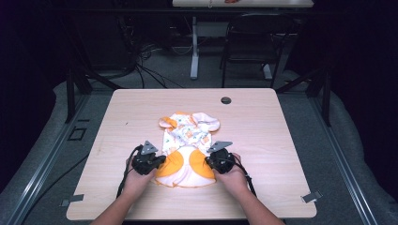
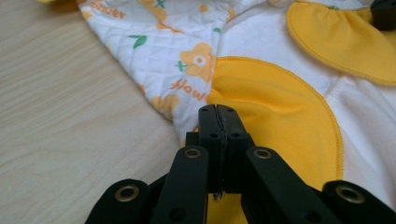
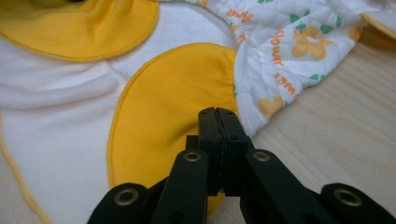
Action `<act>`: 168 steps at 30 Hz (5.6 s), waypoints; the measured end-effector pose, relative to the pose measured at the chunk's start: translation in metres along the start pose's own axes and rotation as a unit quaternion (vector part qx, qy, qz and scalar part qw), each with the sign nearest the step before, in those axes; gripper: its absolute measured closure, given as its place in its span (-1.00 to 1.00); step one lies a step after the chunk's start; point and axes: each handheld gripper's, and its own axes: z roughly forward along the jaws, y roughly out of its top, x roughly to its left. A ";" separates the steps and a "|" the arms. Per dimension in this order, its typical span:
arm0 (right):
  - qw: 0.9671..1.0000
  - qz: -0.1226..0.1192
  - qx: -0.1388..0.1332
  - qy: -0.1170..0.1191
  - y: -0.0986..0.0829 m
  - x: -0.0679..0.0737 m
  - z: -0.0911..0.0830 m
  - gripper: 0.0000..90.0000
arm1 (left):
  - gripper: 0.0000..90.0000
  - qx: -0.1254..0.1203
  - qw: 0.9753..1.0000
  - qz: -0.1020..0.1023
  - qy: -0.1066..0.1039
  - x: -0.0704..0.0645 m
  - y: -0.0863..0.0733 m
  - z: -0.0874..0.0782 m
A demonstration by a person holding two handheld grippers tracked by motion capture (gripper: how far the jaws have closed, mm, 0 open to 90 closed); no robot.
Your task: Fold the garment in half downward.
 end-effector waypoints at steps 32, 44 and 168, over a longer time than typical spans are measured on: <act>0.999 -0.023 -0.023 0.032 -0.039 0.031 -0.024 0.99 | 1.00 0.012 0.995 0.097 -0.003 -0.044 -0.025 -0.025; 0.998 -0.058 -0.010 0.023 -0.050 0.036 -0.038 0.98 | 1.00 0.018 0.995 0.091 -0.035 -0.054 -0.035 -0.037; 0.998 -0.001 0.057 -0.023 0.070 -0.067 0.037 0.43 | 0.21 0.063 0.997 0.045 0.017 0.038 0.078 0.052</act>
